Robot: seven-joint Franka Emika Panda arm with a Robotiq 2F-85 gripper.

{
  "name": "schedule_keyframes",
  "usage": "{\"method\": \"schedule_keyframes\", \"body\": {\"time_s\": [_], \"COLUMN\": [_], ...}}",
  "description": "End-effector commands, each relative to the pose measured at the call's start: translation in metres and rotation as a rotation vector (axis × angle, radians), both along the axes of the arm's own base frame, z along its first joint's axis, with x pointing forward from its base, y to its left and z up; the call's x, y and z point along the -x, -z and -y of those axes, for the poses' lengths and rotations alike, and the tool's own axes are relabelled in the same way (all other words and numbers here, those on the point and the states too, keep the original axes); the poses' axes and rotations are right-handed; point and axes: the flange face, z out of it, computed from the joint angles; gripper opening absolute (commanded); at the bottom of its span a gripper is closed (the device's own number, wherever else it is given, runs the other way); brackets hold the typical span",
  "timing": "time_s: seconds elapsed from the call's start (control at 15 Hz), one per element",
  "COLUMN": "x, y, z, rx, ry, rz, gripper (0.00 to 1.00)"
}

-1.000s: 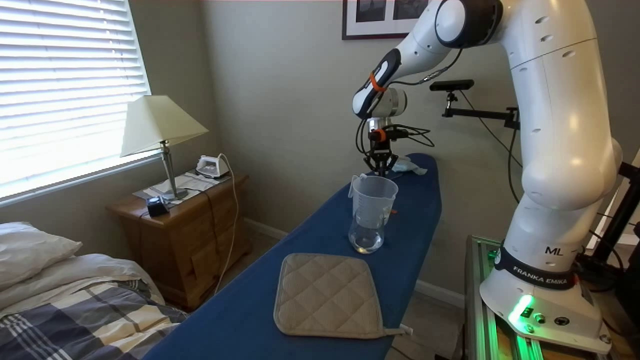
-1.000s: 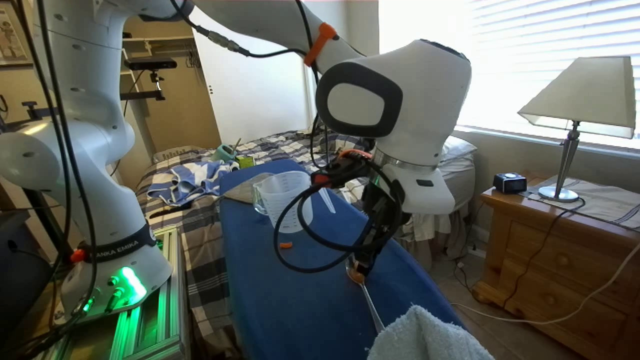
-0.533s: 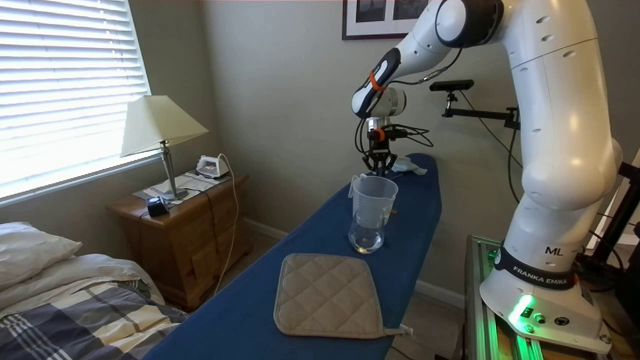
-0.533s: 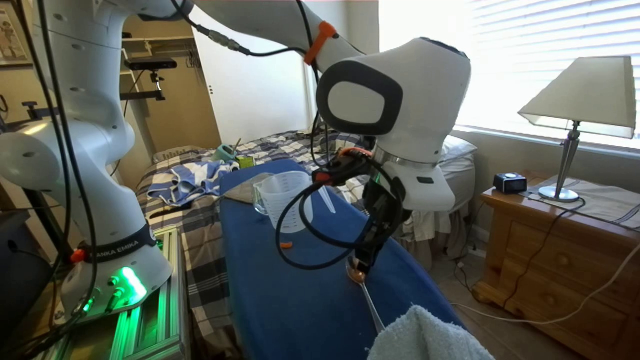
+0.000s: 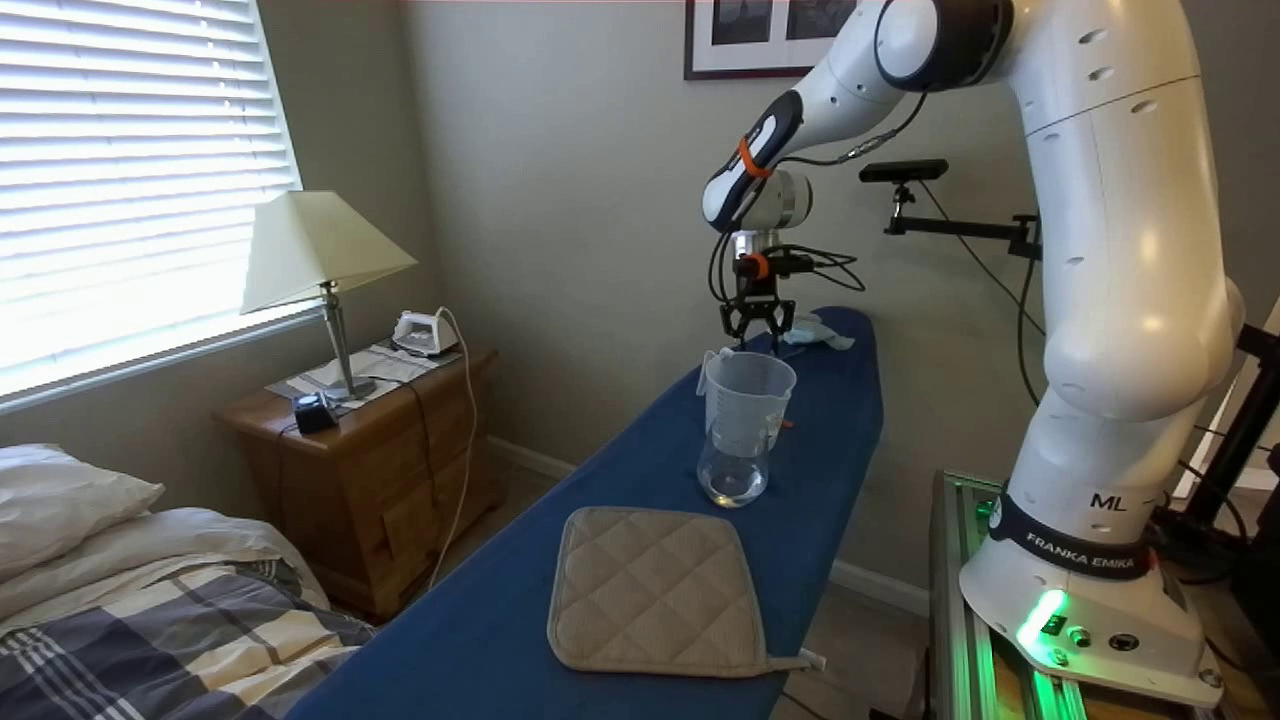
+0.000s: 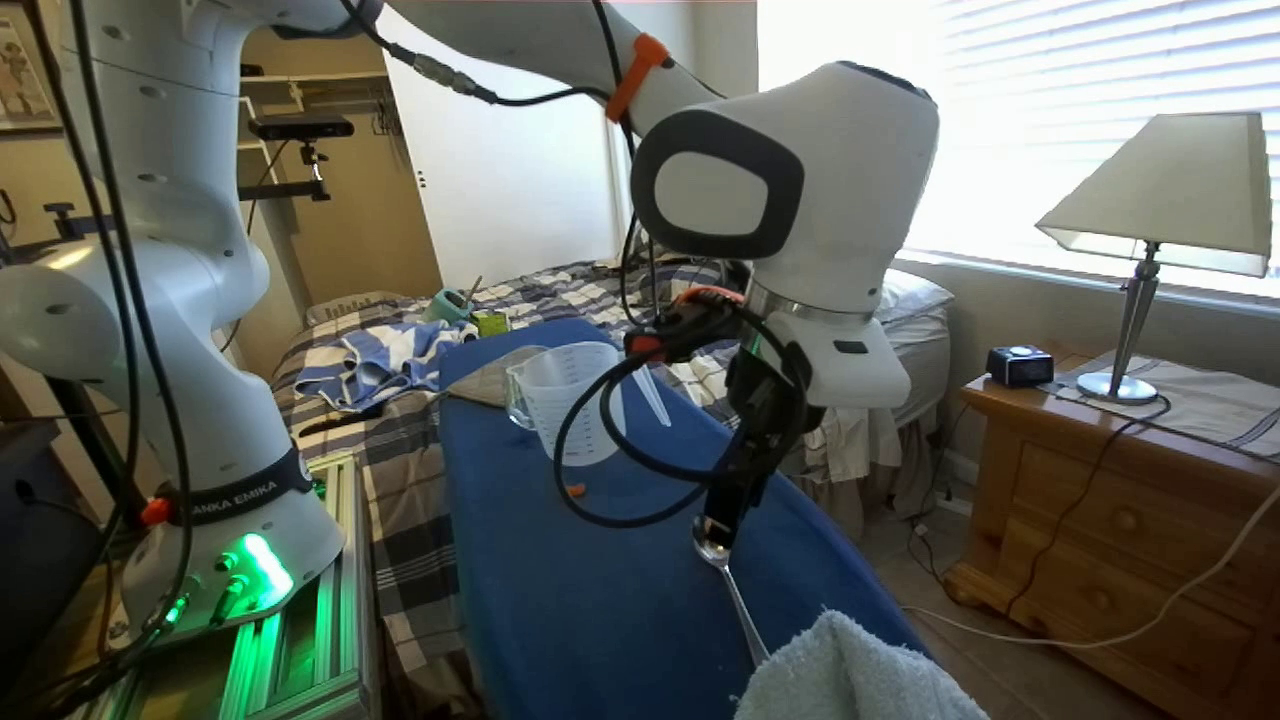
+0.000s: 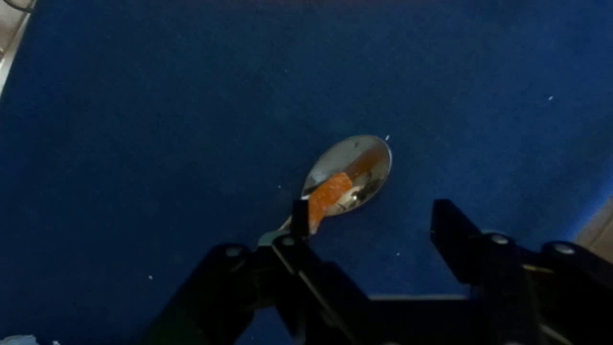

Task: Pick up one orange object from the table and put it on the silver spoon, pour the orange object into the clear measuring cup, put the silver spoon on the table

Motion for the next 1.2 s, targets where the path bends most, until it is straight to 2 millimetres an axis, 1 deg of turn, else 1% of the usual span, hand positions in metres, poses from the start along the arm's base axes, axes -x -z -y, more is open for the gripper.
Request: {"method": "schedule_keyframes", "body": {"time_s": [0.0, 0.07, 0.13, 0.2, 0.33, 0.53, 0.87, 1.13], "x": [0.006, 0.007, 0.009, 0.010, 0.012, 0.011, 0.002, -0.002], "y": [0.000, 0.001, 0.003, 0.005, 0.010, 0.015, 0.012, 0.021], "z": [-0.007, -0.008, -0.009, -0.010, -0.010, -0.009, -0.011, -0.016], "rx": [-0.011, -0.015, -0.018, -0.022, -0.025, -0.026, -0.033, -0.040], "ry": [-0.005, -0.004, -0.007, -0.006, -0.003, 0.004, 0.018, 0.023], "rz": [0.008, 0.004, 0.000, -0.001, -0.003, 0.008, 0.052, 0.064], "gripper": [0.75, 0.77, 0.86, 0.86, 1.00, 1.00, 1.00, 1.00]}}
